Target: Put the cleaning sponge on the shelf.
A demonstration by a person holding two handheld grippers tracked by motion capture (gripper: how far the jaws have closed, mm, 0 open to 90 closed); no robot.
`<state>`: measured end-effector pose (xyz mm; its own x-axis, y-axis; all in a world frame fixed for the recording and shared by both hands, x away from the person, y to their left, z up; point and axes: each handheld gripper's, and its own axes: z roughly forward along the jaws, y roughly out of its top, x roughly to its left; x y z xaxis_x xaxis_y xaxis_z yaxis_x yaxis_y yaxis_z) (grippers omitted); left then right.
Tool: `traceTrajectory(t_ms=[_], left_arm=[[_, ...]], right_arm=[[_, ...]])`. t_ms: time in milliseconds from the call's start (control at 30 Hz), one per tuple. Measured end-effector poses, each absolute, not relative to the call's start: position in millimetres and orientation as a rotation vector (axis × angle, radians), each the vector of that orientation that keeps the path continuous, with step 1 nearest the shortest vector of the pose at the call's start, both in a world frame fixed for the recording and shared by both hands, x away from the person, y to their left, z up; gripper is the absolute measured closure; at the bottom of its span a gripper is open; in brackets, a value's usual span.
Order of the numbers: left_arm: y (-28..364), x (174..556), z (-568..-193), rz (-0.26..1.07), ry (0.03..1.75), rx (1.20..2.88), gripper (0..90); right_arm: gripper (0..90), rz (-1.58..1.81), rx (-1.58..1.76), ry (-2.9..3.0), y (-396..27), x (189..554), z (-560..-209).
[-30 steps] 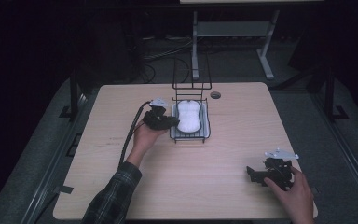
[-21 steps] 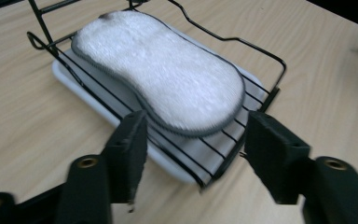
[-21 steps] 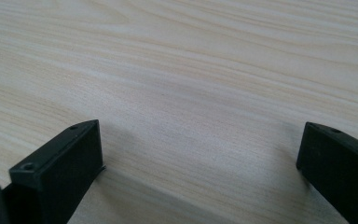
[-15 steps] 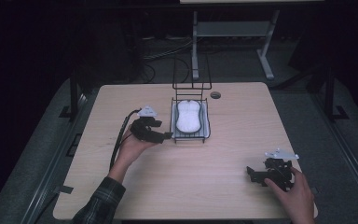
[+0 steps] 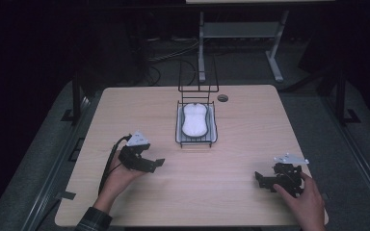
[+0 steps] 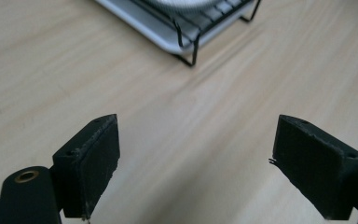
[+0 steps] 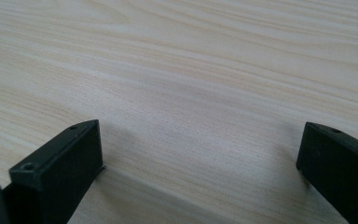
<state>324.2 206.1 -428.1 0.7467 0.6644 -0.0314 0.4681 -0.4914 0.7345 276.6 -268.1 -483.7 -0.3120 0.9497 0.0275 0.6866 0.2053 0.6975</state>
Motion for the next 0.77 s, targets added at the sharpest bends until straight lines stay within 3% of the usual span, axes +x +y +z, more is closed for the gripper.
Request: traceTrajectory(t_ms=[400,767], left_arm=[[227,282,-448,0.378,0.866,2.216,13.7],[228,280,-464,0.365,0.869,2.291,13.1]], right_arm=[[0.0,0.869,1.521,2.077,-268,277,-484],[0.0,0.869,1.522,2.077,-268,277,-484]])
